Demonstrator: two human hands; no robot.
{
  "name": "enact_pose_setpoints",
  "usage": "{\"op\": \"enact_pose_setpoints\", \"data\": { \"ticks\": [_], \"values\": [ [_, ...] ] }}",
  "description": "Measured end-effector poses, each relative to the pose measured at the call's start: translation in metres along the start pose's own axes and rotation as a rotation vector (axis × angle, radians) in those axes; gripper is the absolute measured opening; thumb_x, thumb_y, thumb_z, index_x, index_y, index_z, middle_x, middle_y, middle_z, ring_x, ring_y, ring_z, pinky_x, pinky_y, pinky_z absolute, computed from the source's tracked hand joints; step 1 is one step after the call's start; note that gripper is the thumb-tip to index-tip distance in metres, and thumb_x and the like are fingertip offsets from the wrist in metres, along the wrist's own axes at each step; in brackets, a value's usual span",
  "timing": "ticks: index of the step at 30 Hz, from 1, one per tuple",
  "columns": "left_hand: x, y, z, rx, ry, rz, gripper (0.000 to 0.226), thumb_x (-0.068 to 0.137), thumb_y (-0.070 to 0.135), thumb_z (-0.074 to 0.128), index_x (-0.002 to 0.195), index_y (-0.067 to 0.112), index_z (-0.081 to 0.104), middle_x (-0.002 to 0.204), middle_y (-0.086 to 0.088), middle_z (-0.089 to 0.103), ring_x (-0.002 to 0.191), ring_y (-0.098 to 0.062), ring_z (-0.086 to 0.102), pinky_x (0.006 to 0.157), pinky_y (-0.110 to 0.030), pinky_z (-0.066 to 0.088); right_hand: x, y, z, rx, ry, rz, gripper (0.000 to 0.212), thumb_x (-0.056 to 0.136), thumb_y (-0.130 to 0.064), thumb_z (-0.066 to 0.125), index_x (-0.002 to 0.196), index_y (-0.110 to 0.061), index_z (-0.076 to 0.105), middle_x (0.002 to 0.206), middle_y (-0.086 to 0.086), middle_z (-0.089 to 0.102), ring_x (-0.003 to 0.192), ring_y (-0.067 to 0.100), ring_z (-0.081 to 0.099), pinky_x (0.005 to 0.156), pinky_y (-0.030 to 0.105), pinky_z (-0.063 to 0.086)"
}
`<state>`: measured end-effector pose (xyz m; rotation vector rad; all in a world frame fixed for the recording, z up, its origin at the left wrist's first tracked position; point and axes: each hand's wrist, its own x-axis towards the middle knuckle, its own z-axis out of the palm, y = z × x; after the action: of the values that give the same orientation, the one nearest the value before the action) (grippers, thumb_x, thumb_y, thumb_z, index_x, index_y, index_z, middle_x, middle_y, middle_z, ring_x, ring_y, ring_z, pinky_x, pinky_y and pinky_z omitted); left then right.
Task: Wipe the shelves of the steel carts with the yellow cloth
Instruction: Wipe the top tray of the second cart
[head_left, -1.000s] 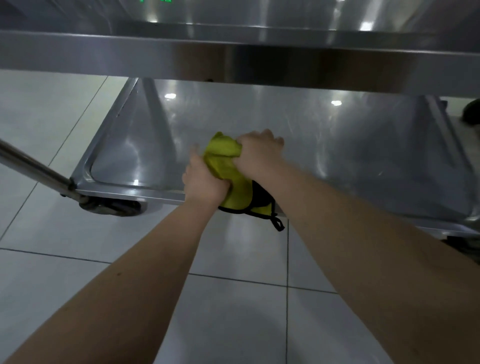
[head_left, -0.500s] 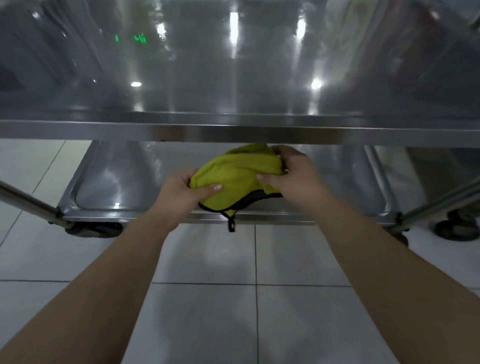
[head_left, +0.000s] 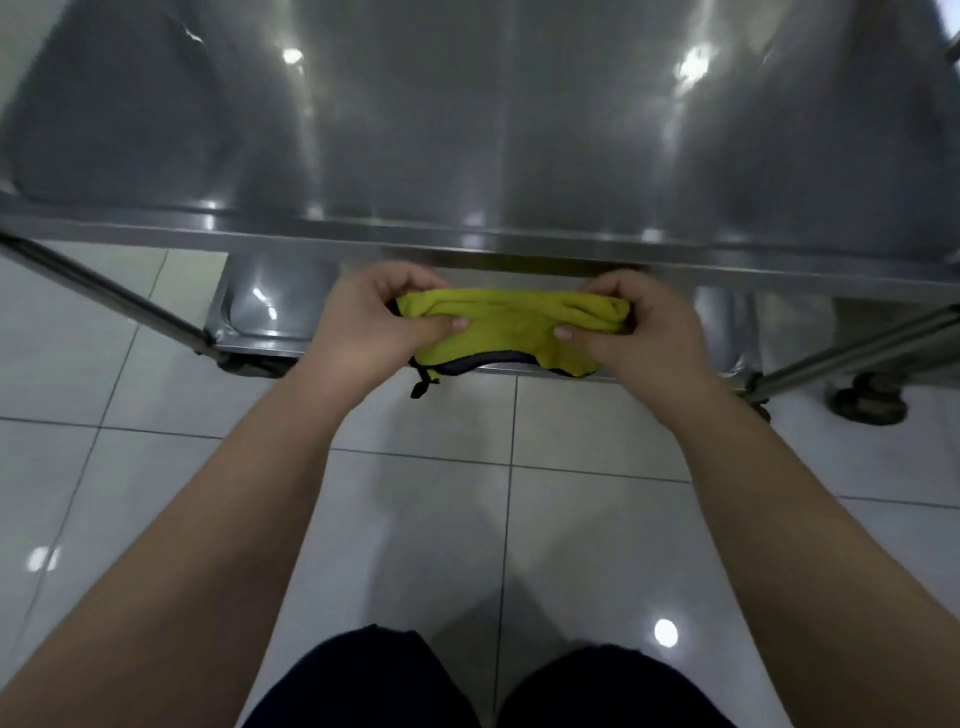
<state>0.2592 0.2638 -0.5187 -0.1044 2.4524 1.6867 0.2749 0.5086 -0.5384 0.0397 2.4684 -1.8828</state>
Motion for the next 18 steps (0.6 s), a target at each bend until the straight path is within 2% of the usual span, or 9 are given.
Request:
{"op": "enact_pose_setpoints", "data": {
  "ticks": [2,4,7,12,16,18],
  "values": [
    [-0.021,0.038,-0.019,-0.01,-0.008,-0.017,0.024,0.069,0.015,0.084,0.085,0.03,0.075,0.085,0.003,0.074,0.078,-0.014,0.069,0.07,-0.034,0.057,-0.013,-0.043,-0.009,0.001,-0.009,0.016,0.039,0.07,-0.002,0.084,0.085,-0.03,0.063,0.076,-0.027,0.062,0.071,-0.01,0.056,0.064,0.01,0.047],
    [-0.046,0.083,-0.04,-0.019,-0.001,-0.026,0.025,0.073,0.012,0.082,0.086,0.032,0.075,0.087,0.004,0.074,0.082,-0.015,0.069,0.076,-0.037,0.057,-0.024,-0.094,-0.02,-0.013,-0.035,0.042,0.039,0.071,-0.004,0.084,0.086,-0.033,0.063,0.079,-0.021,0.063,0.074,-0.008,0.057,0.068,0.013,0.049],
    [-0.08,0.168,-0.081,-0.012,0.041,-0.026,0.027,0.073,0.013,0.083,0.081,0.038,0.075,0.084,0.008,0.073,0.079,-0.01,0.068,0.071,-0.032,0.055,-0.038,-0.186,-0.037,-0.015,-0.083,0.079,0.039,0.07,-0.01,0.085,0.082,-0.041,0.065,0.08,-0.026,0.063,0.077,-0.006,0.059,0.069,0.016,0.052],
    [-0.117,0.331,-0.154,0.025,0.069,0.053,0.019,0.064,0.033,0.082,0.08,0.041,0.074,0.081,0.009,0.072,0.072,-0.007,0.067,0.057,-0.024,0.053,-0.052,-0.349,-0.067,0.023,-0.019,0.026,0.035,0.067,-0.009,0.086,0.075,-0.037,0.066,0.072,-0.025,0.063,0.067,-0.008,0.057,0.058,0.012,0.048],
    [-0.138,0.462,-0.205,-0.002,0.083,0.166,0.022,0.065,0.022,0.087,0.072,0.038,0.074,0.073,0.015,0.072,0.064,0.004,0.064,0.057,-0.011,0.048,-0.061,-0.487,-0.106,0.028,0.0,-0.014,0.032,0.068,-0.011,0.087,0.076,-0.035,0.066,0.073,-0.017,0.063,0.07,0.001,0.059,0.068,0.021,0.052],
    [-0.149,0.525,-0.229,-0.001,0.08,0.22,0.022,0.069,0.018,0.086,0.069,0.036,0.073,0.07,0.016,0.071,0.062,0.005,0.064,0.055,-0.01,0.047,-0.067,-0.558,-0.126,0.004,0.018,-0.058,0.03,0.068,-0.012,0.087,0.079,-0.032,0.067,0.072,-0.015,0.063,0.07,0.001,0.059,0.067,0.019,0.051]
  ]
}}
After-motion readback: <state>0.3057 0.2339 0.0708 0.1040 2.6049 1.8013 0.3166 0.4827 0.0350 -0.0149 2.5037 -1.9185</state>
